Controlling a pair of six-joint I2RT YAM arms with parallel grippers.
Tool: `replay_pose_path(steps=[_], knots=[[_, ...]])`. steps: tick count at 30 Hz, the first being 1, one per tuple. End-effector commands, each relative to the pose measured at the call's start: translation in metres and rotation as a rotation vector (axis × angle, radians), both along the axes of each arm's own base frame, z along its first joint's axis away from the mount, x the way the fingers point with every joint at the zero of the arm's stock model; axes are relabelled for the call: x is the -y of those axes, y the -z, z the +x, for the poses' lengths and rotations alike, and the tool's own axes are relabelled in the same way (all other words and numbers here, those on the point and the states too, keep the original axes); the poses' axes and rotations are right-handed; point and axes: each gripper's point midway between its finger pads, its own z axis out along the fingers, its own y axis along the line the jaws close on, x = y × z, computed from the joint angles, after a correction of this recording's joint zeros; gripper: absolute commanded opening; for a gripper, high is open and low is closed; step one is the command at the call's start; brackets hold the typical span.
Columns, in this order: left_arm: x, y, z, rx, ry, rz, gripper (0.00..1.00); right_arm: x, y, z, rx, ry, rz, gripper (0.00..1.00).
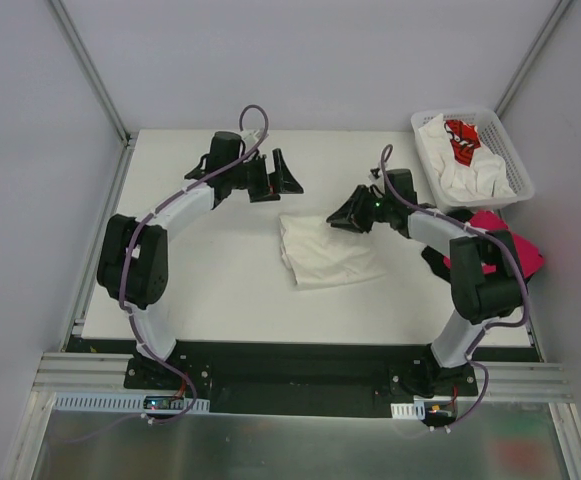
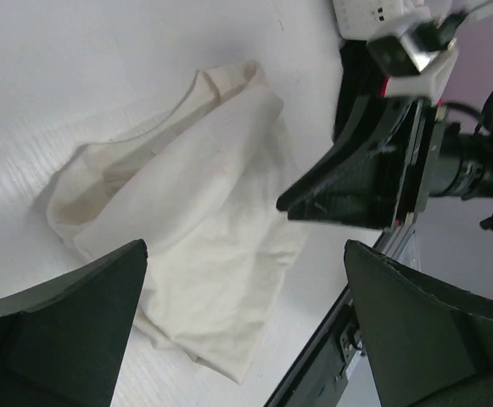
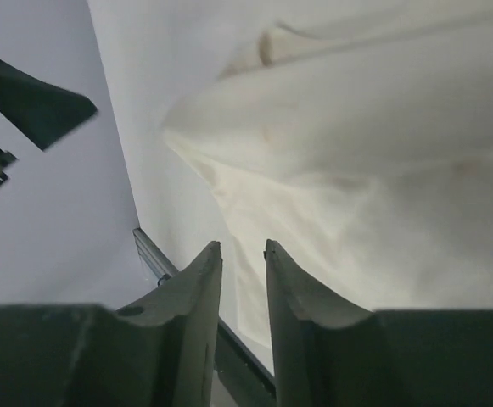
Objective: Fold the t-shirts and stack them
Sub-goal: Smooth out wrinkles on the folded tshirt
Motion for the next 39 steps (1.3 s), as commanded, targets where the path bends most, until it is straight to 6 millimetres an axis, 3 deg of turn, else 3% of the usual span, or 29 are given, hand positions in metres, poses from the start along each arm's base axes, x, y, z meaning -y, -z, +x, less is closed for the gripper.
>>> replay_pose_path(steps=[1, 5, 11, 17, 21, 22, 34, 36, 39], knots=[[0.010, -0.031, -0.021, 0.091, 0.041, -0.022, 0.99, -0.003, -0.016, 0.031, 0.065, -0.021, -0.033, 0.25], [0.014, -0.021, -0.036, 0.065, 0.057, -0.013, 0.99, -0.005, 0.004, 0.040, 0.034, -0.028, -0.052, 0.14], [0.024, -0.024, -0.054, 0.078, 0.095, -0.012, 0.99, 0.000, 0.007, 0.029, 0.036, -0.025, -0.068, 0.13], [0.030, -0.023, -0.054, 0.073, 0.114, -0.018, 0.99, 0.004, 0.014, 0.023, 0.026, -0.022, -0.083, 0.14], [0.031, -0.017, -0.055, 0.059, 0.121, -0.015, 0.99, 0.001, 0.032, 0.038, 0.001, -0.020, -0.093, 0.14], [0.032, -0.015, -0.056, 0.053, 0.124, -0.013, 0.99, 0.001, 0.045, 0.042, -0.025, -0.018, -0.099, 0.14], [0.042, -0.009, -0.072, 0.041, 0.181, -0.017, 0.99, -0.017, 0.072, 0.109, -0.047, 0.038, -0.019, 0.18], [0.048, -0.008, -0.078, 0.040, 0.208, -0.019, 0.99, -0.016, 0.084, 0.113, -0.086, 0.051, -0.007, 0.19], [0.052, -0.005, -0.080, 0.033, 0.217, -0.018, 0.99, -0.014, 0.083, 0.119, -0.085, 0.053, 0.026, 0.19]])
